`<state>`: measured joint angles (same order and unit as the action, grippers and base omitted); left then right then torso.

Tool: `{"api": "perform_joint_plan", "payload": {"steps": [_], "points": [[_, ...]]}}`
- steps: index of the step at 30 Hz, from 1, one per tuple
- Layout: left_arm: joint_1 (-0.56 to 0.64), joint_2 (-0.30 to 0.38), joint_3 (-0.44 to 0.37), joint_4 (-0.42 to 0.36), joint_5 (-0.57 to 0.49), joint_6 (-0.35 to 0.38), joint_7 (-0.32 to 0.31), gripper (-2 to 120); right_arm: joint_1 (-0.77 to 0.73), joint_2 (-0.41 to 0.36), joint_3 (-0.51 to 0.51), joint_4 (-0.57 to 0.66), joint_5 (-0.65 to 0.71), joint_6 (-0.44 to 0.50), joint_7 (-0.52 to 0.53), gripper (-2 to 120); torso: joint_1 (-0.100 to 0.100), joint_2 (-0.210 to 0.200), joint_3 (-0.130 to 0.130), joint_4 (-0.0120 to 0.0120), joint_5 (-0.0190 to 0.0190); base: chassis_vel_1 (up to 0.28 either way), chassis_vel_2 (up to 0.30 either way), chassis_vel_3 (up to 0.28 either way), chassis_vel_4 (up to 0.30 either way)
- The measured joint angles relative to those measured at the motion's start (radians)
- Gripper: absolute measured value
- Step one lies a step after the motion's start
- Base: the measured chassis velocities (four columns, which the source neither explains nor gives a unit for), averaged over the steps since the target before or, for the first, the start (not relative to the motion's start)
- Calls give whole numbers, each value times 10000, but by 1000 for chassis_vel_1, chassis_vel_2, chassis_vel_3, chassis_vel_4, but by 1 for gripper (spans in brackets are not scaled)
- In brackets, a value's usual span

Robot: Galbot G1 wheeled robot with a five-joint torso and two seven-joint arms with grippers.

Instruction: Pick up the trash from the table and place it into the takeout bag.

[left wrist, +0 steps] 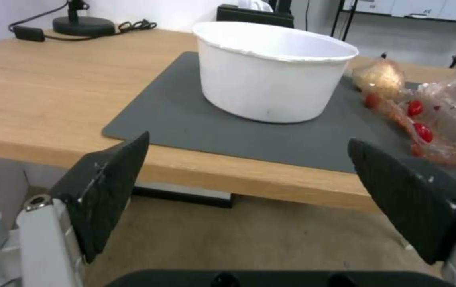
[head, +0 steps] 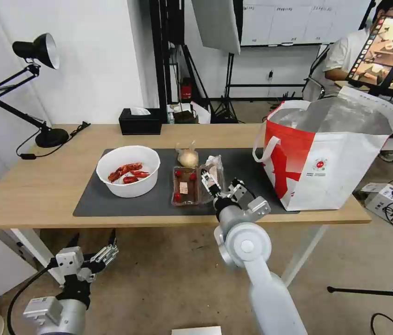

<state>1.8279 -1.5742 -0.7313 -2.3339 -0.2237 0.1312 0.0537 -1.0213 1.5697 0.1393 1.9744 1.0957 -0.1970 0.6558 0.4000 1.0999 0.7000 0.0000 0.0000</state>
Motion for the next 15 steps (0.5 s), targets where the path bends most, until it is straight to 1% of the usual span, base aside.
{"api": "perform_joint_plan", "payload": {"steps": [2,5,8,11,13,15], "points": [[-6,3,5,12,-1,-3,0,100,47,0,-32,-29,-86,-4,-147,100,0,0,0,0,0,0,0,0,0],[-11,6,26,40,-4,-10,0,100,241,1,-219,-109,-307,-33,-671,100,0,0,0,0,0,0,0,0,0],[13,4,42,56,-4,-19,-2,100,400,10,-418,-152,-348,-95,-890,100,0,0,0,0,0,0,0,0,0],[26,0,33,88,-5,-37,-6,100,553,19,-577,-307,-350,-144,-942,100,0,1,0,0,-1,0,0,0,0],[47,5,5,157,-72,-255,-8,100,740,28,-775,-595,-229,-164,-869,100,0,0,0,0,-1,0,0,0,0],[52,7,-11,170,-96,-302,-8,100,785,32,-830,-661,-148,-165,-818,100,0,0,0,0,0,0,0,0,0]]}}
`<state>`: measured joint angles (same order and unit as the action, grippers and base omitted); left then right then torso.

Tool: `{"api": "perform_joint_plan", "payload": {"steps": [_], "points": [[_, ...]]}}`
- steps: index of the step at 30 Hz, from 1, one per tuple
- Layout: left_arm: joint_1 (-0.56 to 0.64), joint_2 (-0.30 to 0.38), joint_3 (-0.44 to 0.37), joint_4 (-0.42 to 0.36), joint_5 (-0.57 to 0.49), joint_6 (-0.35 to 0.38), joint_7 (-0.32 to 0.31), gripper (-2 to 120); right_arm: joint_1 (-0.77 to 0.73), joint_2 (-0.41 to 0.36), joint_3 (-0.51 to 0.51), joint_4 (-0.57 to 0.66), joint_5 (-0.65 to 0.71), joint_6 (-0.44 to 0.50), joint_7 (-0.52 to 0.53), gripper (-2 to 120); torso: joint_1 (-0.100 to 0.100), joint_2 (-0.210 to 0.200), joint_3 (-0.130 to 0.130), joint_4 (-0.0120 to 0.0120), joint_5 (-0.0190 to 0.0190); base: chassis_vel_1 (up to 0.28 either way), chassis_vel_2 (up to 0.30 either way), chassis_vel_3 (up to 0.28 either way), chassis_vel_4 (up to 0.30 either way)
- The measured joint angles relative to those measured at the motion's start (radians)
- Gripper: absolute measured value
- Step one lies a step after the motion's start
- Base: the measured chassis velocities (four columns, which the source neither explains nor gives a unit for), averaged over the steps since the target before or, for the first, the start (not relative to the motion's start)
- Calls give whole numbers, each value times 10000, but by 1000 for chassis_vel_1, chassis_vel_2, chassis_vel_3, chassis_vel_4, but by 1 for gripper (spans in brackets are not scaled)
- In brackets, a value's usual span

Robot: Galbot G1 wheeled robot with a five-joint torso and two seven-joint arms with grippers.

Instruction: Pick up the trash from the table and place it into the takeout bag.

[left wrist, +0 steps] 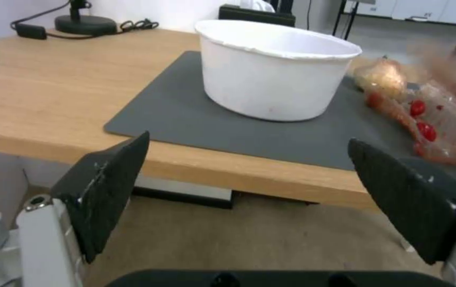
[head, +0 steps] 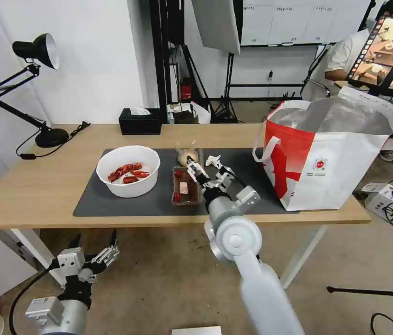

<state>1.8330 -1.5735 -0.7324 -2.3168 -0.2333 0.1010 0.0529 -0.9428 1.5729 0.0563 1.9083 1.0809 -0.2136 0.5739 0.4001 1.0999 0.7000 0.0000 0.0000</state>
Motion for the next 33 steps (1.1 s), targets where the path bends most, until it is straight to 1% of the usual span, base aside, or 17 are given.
{"api": "perform_joint_plan", "payload": {"steps": [3,6,7,9,15,19,20,21,22,24,25,28,29,30,32,33], "points": [[-1,11,-37,60,-73,-42,-1,100,154,3,-83,-290,365,-51,183,100,-1,1,0,0,0,0,0,0,0],[-48,6,-11,140,-90,-45,-9,100,429,-1,27,-852,1687,-258,495,100,0,0,1,1,0,0,0,0,0],[-48,6,-11,140,-90,-45,-9,100,429,-1,27,-852,1687,-258,495,100,0,0,1,1,0,0,0,0,0],[-72,0,9,141,-90,-45,-9,100,514,-9,110,-915,2099,-285,533,100,0,0,0,-1,0,0,0,0,0],[-87,14,-31,78,-98,-40,-12,100,611,-13,175,-800,2372,-287,379,100,0,0,0,0,0,0,0,0,0],[-63,28,-72,24,-123,-37,-14,100,688,-38,195,-691,2340,-342,-9,100,-1,0,0,0,1,0,0,0,0],[-55,29,-78,11,-127,-38,-15,100,784,-113,191,-709,2019,-456,-243,100,-1,1,-1,0,1,0,0,0,0],[-55,29,-78,11,-127,-38,-15,100,784,-113,191,-709,2019,-456,-243,100,-1,1,-1,0,1,0,0,0,0],[-44,30,-80,1,-128,-38,-17,100,924,-280,128,-816,1283,-581,-679,100,-1,1,-1,0,1,0,0,0,0],[-37,40,-84,-35,-131,-38,-18,100,1276,-752,-112,-1121,-530,-801,-1966,100,0,0,-1,-1,2,0,0,0,0],[-37,40,-84,-35,-131,-38,-18,100,1276,-752,-112,-1121,-530,-801,-1966,100,0,0,-1,-1,2,0,0,0,0],[-42,50,-90,-71,-135,-37,-25,100,1984,-1665,-606,-1657,-3323,-982,-3796,100,-1,0,0,-1,1,0,0,0,0],[-42,50,-90,-71,-135,-37,-25,100,1984,-1665,-606,-1657,-3323,-982,-3796,100,-1,0,0,-1,1,0,0,0,0],[-49,48,-87,-78,-135,-37,-29,100,2375,-2035,-860,-1902,-4060,-989,-4310,100,0,0,-1,-2,2,0,0,0,0],[-62,27,-50,-84,-135,-37,-29,100,3116,-2597,-1357,-2428,-4650,-963,-4992,92,0,0,0,-1,2,0,0,0,0],[-62,27,-50,-84,-135,-37,-29,100,3116,-2597,-1357,-2428,-4650,-963,-4992,92,0,0,0,-1,2,0,0,0,0]]}}
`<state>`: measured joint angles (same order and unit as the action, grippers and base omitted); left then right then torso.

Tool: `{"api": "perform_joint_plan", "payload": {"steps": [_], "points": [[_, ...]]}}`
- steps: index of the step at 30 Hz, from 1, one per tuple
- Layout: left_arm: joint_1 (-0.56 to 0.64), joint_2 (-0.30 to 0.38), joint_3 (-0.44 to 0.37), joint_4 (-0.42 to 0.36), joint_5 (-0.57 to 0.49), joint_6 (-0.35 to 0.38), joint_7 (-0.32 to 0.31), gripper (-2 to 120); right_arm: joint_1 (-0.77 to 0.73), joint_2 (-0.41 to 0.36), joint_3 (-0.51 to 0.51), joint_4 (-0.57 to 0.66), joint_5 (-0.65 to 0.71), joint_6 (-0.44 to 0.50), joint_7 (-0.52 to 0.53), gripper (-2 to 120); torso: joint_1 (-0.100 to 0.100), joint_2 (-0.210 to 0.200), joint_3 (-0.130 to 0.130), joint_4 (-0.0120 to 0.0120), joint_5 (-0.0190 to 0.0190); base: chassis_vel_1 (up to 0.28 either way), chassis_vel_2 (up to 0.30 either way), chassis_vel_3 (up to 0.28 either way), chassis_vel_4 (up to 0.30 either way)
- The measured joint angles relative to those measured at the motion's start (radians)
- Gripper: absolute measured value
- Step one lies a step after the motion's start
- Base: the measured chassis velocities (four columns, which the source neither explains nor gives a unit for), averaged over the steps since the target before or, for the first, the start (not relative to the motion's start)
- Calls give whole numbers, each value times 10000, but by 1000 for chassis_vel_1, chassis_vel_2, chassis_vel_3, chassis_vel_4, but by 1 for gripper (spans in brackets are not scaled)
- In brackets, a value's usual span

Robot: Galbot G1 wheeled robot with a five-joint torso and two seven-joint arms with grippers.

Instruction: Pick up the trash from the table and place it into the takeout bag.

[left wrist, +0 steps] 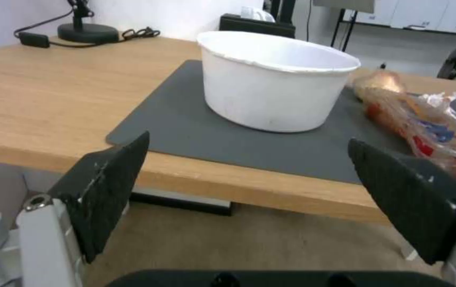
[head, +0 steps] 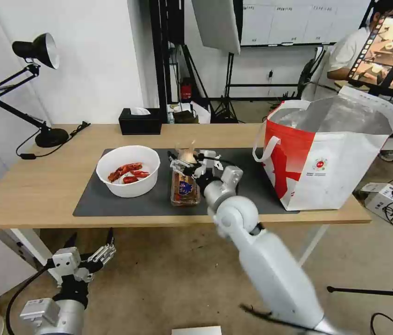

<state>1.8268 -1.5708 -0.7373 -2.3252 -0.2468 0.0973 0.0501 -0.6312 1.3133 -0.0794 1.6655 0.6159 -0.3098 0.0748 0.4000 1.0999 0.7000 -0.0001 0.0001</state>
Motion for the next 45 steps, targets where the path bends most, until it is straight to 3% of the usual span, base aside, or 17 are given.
{"api": "perform_joint_plan", "payload": {"steps": [4,7,14,16,17,22,26,36,38,42,45], "points": [[-16,-53,47,0,12,3,1,100,986,-357,-578,-911,-250,112,-585,79,0,0,0,2,0,0,0,0,0],[-45,-176,83,-28,27,10,3,100,1818,-468,-1100,-2276,-803,302,-1692,65,0,0,1,2,1,0,0,0,0],[-56,-215,60,-36,-27,12,9,100,2346,-355,-1494,-3671,-831,116,-2570,40,0,0,1,2,-1,0,0,0,0],[-65,-216,50,-37,-64,10,10,100,2357,-309,-1498,-3804,-748,77,-2622,37,0,0,1,2,-1,0,0,0,0],[-86,-217,21,-37,-133,9,12,100,2356,-252,-1499,-3956,-640,25,-2677,28,1,0,1,1,0,0,0,0,0],[-205,-124,-176,-70,-418,11,25,100,2319,-179,-1547,-4072,-445,-110,-2679,8,0,2,0,1,-1,0,0,0,0],[-266,-25,-238,-74,-550,21,31,100,2318,-163,-1574,-4024,-318,-297,-2536,0,-1,1,0,1,-1,0,0,0,0],[-723,762,-131,156,-1628,189,51,100,2198,-273,-1570,-3788,-179,-459,-2347,0,-1,1,0,0,-2,0,0,0,0],[-1142,1363,-8,292,-2883,566,50,100,2138,-322,-1551,-3701,-174,-480,-2266,0,-1,1,0,2,-1,0,0,0,0],[-1538,1863,237,444,-4036,817,50,100,2117,-354,-1538,-3644,-159,-486,-2189,0,-1,1,0,2,-2,0,0,0,0],[-2340,2715,766,873,-6062,1165,53,100,2111,-352,-1532,-3633,-134,-486,-2121,0,0,1,0,-2,-3,0,0,0,0]]}}
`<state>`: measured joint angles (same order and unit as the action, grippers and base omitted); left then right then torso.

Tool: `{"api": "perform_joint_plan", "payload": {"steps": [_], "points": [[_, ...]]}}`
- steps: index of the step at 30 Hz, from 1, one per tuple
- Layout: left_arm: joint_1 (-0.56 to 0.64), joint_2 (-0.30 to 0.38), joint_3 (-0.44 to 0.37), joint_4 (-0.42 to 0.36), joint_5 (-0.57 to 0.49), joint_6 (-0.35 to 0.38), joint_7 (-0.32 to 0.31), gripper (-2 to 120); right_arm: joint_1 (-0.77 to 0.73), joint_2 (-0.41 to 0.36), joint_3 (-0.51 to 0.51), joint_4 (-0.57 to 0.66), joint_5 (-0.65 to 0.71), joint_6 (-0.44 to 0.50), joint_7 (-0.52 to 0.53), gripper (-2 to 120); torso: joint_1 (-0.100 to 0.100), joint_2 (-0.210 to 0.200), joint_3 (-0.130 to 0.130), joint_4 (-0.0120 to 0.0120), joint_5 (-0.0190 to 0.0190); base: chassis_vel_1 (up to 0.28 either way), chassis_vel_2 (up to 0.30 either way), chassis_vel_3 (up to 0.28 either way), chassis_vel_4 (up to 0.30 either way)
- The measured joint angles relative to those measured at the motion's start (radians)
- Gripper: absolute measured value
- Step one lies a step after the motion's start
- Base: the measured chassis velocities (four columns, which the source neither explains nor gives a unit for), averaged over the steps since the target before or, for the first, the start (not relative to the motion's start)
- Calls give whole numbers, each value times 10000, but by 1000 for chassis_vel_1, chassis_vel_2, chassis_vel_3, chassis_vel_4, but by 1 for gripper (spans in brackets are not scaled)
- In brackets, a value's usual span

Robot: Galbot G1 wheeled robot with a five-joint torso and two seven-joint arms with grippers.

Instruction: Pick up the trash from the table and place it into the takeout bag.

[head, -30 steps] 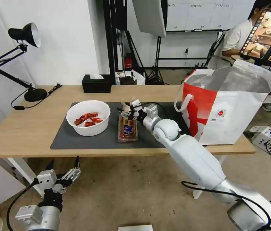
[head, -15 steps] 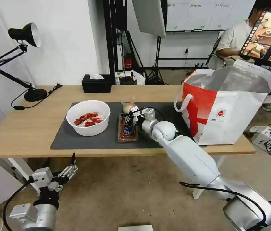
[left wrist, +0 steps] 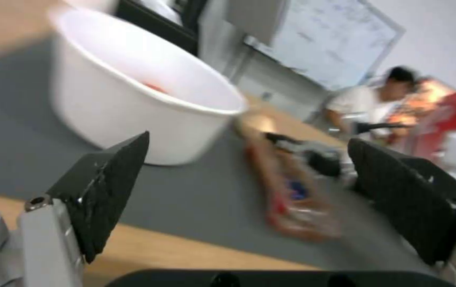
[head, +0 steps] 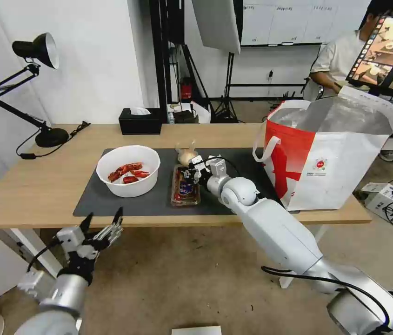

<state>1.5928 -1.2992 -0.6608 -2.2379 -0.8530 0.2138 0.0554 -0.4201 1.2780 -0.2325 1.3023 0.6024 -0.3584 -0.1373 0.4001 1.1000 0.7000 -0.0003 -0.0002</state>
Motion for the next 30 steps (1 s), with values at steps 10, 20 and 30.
{"api": "perform_joint_plan", "payload": {"steps": [10,20,30], "points": [[-1056,1449,558,396,-4223,421,-552,100,19,42,-96,149,47,-1,-1,0,0,0,0,3,2,0,0,0,0],[-1834,1875,1144,1008,-6202,674,-592,100,216,31,-185,395,158,-1,24,0,0,0,-1,4,1,0,0,0,0],[-3119,1956,1872,2091,-6834,929,-500,100,287,-89,-234,-37,-158,7,-59,0,0,-1,0,3,2,0,0,0,0]]}}
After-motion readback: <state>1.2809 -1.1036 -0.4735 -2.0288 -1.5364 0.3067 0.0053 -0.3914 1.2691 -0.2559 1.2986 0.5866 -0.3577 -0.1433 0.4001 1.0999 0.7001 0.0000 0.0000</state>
